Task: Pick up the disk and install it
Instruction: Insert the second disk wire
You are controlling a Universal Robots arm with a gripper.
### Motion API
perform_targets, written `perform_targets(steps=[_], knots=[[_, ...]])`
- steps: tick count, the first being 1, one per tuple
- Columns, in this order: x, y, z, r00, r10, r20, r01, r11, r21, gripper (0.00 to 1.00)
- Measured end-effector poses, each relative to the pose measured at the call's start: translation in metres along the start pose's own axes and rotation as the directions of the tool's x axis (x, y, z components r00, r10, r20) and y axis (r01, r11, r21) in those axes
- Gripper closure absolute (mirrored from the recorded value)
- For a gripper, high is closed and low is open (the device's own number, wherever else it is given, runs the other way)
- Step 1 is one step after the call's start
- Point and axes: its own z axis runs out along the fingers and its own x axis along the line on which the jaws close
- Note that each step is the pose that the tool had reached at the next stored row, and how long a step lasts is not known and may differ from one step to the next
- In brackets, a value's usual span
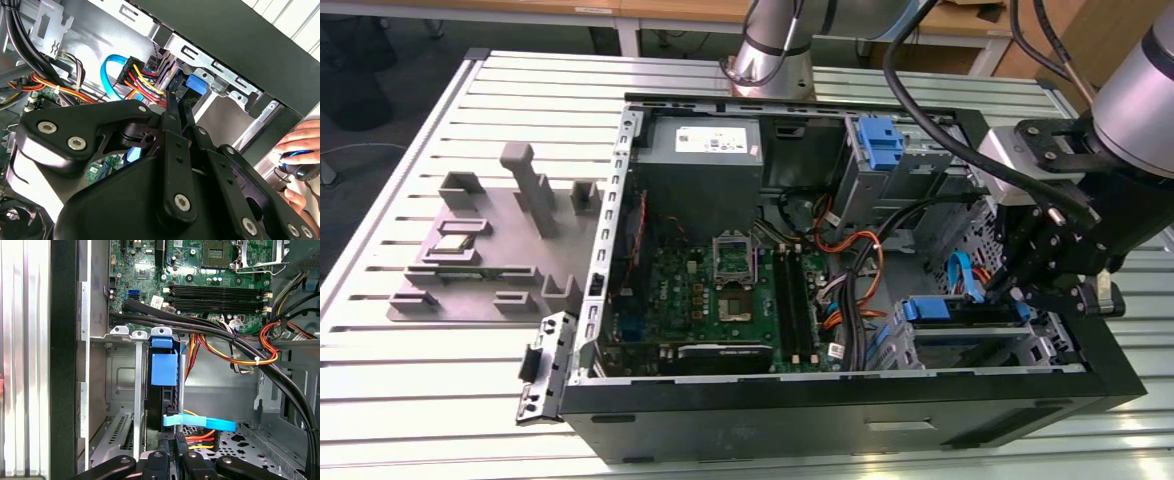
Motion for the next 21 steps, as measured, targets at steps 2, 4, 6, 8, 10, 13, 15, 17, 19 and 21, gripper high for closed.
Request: perform_targets(steps=[2, 4, 6, 8, 10, 13, 15, 17, 19, 21], knots=[[0.0000, 0.0000, 0.0000, 1.0000, 0.000, 0.0000, 0.000, 1.0000, 0.0000, 0.83], [0.0000, 0.0001, 0.0001, 1.0000, 0.000, 0.0001, 0.000, 1.0000, 0.0000, 0.83], [0.0000, 0.0001, 0.0002, 1.0000, 0.000, 0.0001, 0.000, 1.0000, 0.0000, 0.82], [0.0000, 0.0001, 0.0002, 1.0000, 0.000, 0.0001, 0.000, 1.0000, 0.0000, 0.75], [0.0000, 0.0002, 0.0003, 1.0000, 0.000, 0.0000, 0.000, 1.0000, 0.0000, 0.75], [0.0000, 0.0000, 0.0013, 1.0000, 0.000, -0.0039, 0.000, 1.0000, -0.0002, 0.75], [-0.0002, -0.0005, 0.0023, 1.0000, 0.000, -0.0085, 0.000, 1.0000, -0.0008, 0.75], [-0.0006, -0.0007, 0.0028, 0.9999, 0.000, -0.0113, 0.000, 1.0000, -0.0012, 0.75], [-0.0007, -0.0009, 0.0027, 0.9999, -0.001, -0.0117, 0.001, 1.0000, -0.0012, 0.75], [-0.0007, -0.0008, 0.0028, 0.9999, -0.001, -0.0116, 0.001, 1.0000, -0.0012, 0.75]])
